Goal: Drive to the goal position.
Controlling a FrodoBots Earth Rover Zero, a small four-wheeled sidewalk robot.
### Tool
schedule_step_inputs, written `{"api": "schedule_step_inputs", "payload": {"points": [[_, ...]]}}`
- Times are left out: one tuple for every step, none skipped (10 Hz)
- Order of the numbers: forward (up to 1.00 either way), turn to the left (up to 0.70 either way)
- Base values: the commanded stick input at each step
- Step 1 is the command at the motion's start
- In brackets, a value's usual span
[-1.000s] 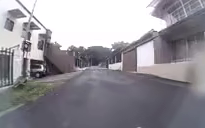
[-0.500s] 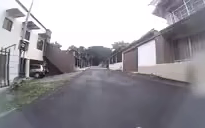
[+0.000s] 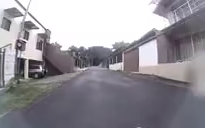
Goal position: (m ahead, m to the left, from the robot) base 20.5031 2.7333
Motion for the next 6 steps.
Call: {"api": "schedule_step_inputs", "payload": {"points": [[0.5,0.0],[0.5,0.04],[0.5,0.44],[0.5,0.48],[0.5,0.36],[0.5,0.09]]}}
